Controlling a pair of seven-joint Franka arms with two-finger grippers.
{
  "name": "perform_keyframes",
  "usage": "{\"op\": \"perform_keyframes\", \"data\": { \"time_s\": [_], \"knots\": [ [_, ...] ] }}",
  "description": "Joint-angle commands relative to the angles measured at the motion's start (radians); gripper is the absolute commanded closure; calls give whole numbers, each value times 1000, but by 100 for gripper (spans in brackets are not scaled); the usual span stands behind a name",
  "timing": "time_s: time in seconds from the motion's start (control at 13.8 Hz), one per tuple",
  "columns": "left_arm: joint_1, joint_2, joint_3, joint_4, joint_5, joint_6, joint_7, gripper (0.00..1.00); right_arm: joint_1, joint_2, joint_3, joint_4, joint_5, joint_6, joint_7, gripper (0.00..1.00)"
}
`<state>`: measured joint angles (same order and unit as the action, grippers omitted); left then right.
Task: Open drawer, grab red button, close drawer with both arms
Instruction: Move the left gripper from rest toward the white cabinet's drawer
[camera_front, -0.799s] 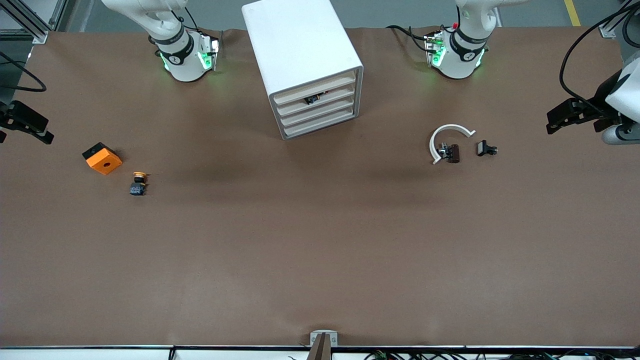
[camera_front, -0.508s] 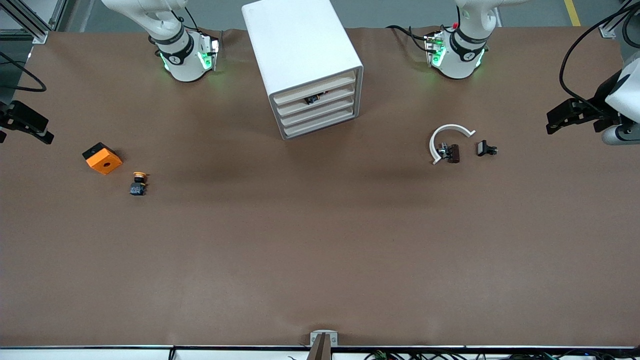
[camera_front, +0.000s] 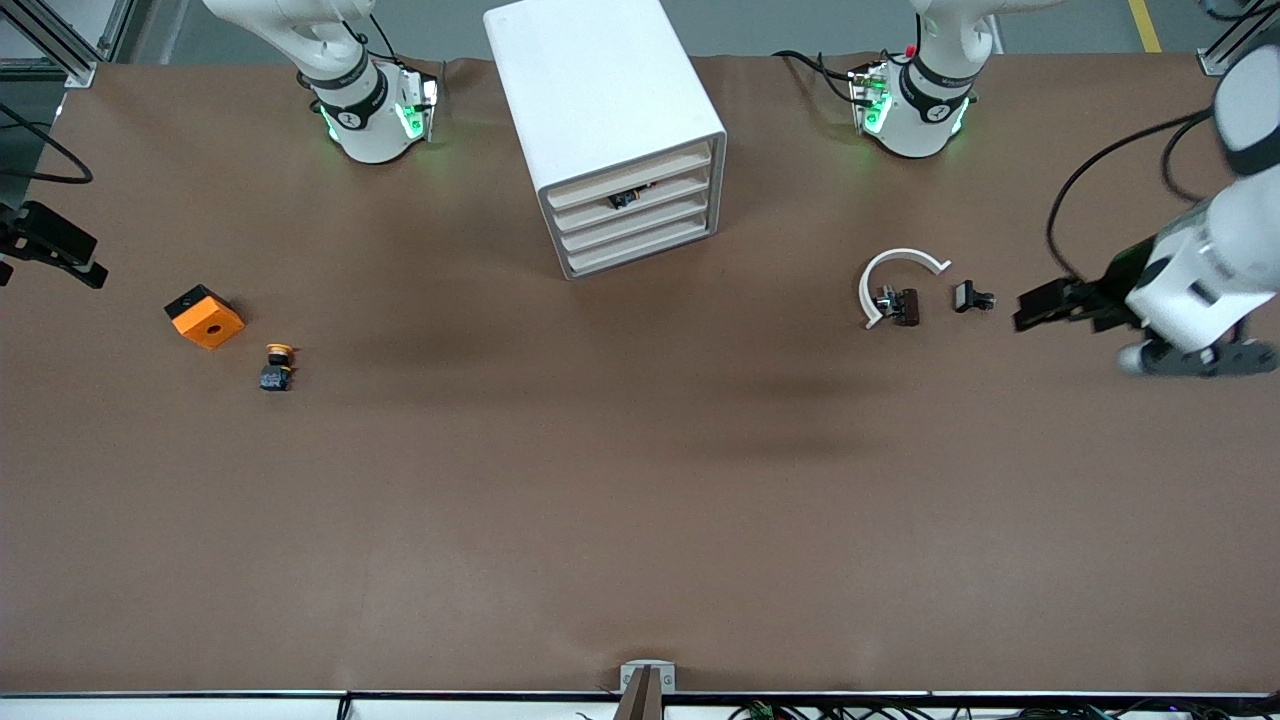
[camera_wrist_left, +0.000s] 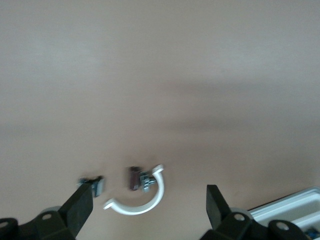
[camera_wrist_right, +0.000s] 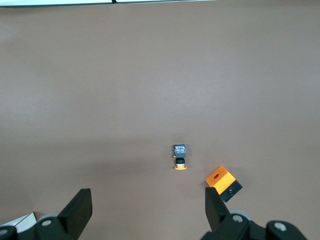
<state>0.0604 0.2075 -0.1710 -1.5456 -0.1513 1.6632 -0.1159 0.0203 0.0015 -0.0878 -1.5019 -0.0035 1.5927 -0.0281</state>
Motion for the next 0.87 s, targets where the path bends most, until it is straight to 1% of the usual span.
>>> {"op": "perform_keyframes", "data": {
  "time_s": [0.0,0.15,0.36,0.58,0.8],
  "knots": [
    [-11,100,-1,38,-143,20,-60,0,-2,0,2,9,3,-8,-6,0],
    [-22,182,-1,68,-209,21,-160,0,-2,0,2,9,3,-8,-6,0],
    [-108,251,1,85,-209,35,-371,0,-2,0,2,9,3,-8,-6,0],
    [-158,285,-1,85,-244,33,-627,0,-2,0,2,9,3,-8,-6,0],
    [-191,311,-1,84,-358,24,-821,0,-2,0,2,9,3,-8,-6,0]
  ]
}}
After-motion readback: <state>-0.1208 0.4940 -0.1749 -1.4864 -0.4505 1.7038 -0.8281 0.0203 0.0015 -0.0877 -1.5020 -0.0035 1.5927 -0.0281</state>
